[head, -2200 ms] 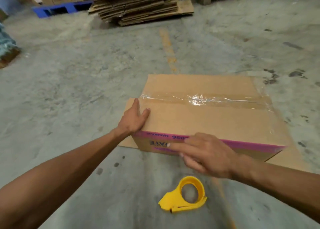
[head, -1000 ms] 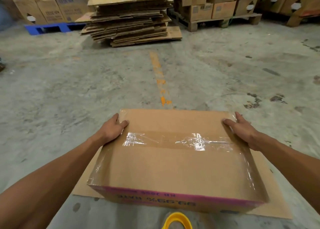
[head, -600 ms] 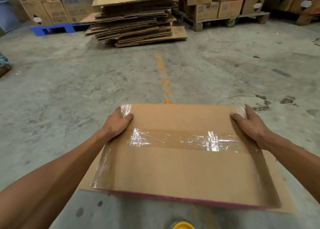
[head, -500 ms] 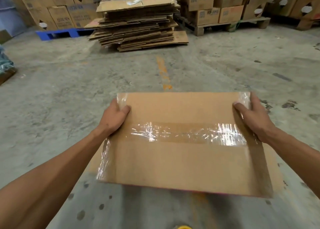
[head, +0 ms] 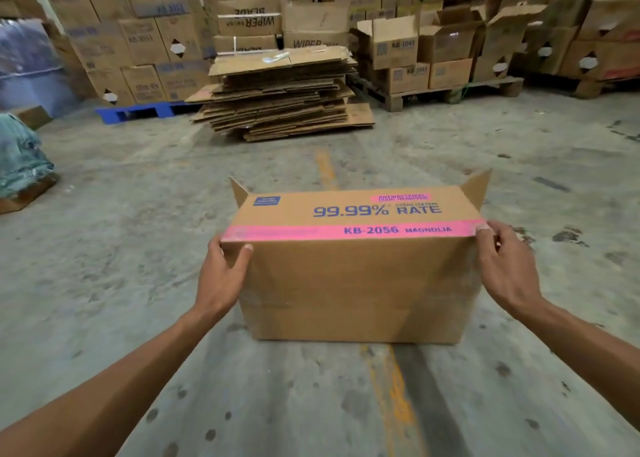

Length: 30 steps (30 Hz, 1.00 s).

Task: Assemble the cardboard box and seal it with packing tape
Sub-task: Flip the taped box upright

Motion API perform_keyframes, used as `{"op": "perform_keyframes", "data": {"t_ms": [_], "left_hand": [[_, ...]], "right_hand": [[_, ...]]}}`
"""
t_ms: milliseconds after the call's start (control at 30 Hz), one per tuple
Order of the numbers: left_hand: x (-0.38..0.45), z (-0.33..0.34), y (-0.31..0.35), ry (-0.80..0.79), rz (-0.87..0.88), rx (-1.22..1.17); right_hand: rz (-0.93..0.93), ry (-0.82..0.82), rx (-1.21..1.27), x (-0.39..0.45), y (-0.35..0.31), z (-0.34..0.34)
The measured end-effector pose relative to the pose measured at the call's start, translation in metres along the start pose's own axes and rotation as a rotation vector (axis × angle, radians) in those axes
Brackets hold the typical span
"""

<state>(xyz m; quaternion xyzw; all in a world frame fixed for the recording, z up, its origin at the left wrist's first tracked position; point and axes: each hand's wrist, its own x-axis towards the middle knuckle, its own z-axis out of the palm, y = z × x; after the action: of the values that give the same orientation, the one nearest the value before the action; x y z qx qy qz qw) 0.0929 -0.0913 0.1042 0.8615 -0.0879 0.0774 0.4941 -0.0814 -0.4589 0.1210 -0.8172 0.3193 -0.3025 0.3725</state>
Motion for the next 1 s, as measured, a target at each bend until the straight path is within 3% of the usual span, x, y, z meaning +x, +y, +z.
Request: {"op": "perform_keyframes", "data": {"t_ms": [167, 300, 467, 633, 800, 1000], "left_hand": [[0.007, -0.016, -0.007, -0.037, 0.012, 0.068], [0.024, -0.025, -0.004, -0.162, -0.092, 0.099], [0.047, -0.021, 0.016, -0.392, -0.27, -0.006], [0.067, -0.017, 0.015, -0.498, -0.369, -0.198], [0.076, -0.013, 0.007, -0.514, -0.366, -0.353], [0.057, -0.021, 0.006, -0.47, -0.273, -0.422]], "right_hand": [[0.067, -0.025, 0.042, 0.001, 0.003, -0.008], [0.23, -0.211, 0.159, 0.018, 0.0, -0.012], [0.347, -0.434, 0.157, 0.04, -0.003, -0.011], [0.394, -0.572, 0.28, 0.06, 0.0, -0.01], [0.404, -0.655, 0.427, 0.074, -0.003, -0.003], [0.316, -0.614, 0.511, 0.067, -0.003, 0.004]]}}
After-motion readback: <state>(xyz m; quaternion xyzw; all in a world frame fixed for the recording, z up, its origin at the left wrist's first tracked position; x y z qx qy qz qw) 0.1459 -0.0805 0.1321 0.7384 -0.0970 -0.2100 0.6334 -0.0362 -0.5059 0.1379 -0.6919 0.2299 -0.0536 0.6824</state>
